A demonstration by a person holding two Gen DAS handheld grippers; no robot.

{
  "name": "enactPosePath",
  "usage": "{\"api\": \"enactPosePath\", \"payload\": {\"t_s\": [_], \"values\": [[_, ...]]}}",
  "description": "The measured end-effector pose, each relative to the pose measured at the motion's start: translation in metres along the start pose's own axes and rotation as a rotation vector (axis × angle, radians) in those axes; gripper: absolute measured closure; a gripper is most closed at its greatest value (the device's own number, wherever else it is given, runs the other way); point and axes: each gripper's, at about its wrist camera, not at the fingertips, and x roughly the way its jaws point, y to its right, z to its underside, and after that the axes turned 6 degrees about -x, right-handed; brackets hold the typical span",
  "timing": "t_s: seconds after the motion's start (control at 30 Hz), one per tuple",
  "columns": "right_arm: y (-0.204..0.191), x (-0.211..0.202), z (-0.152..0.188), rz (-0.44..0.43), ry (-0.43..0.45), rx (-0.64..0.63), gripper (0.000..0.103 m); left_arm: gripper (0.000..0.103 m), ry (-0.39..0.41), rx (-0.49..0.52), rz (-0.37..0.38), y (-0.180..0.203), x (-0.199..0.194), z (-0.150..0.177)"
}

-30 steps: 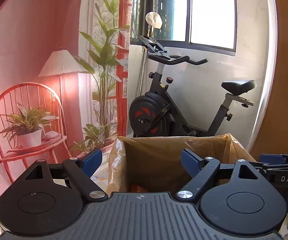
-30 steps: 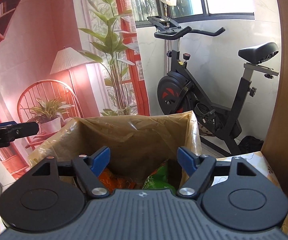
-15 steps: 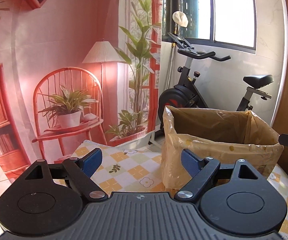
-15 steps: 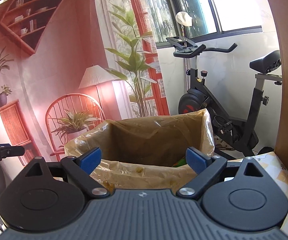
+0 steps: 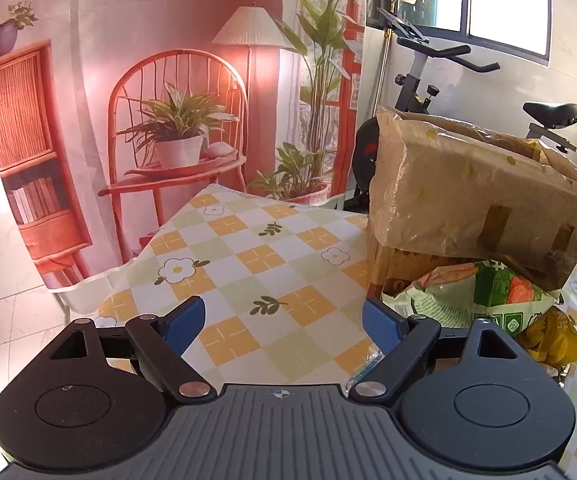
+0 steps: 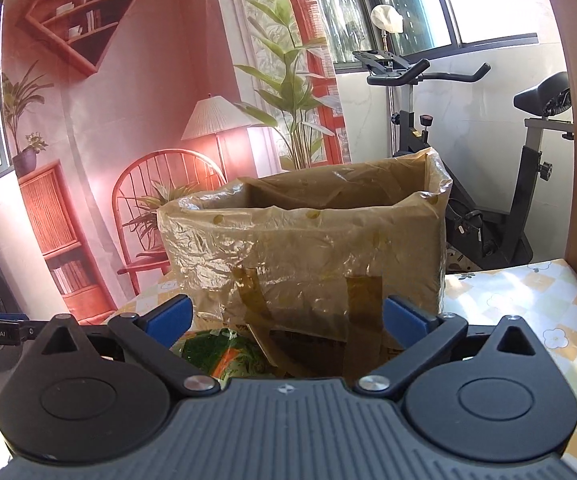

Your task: Organize snacks

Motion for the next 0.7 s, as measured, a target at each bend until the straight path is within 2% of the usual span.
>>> {"api": "enactPosePath", "payload": {"t_s": [0.07,0.23,0.47,0.57,0.7], "values": [[-0.005,-0.001,0.010,-0.002,0.004,-0.018,0.000,0.016,-0.035,-0.005,-0.003,-0.004,0.002,0.011],[-0.011,0.010,0.030,-0.007,-0.065,-0.024,0.000,0.017,-0.127,-0.013,0.021,-0.011,0.007,0.036],[-0.006,0.012,0.044,0.023,-0.129,0.014,0.000,0.017,-0.246,0.164,0.136,0.014,0.023,0.069],[-0.008,0.014,0.045,0.053,-0.184,0.008,0.000,0.017,-0.280,0.225,0.153,0.024,0.034,0.082],[-0.009,0.009,0.048,0.046,-0.200,-0.001,0.000,0.018,-0.312,0.239,0.152,0.028,0.046,0.090]]}}
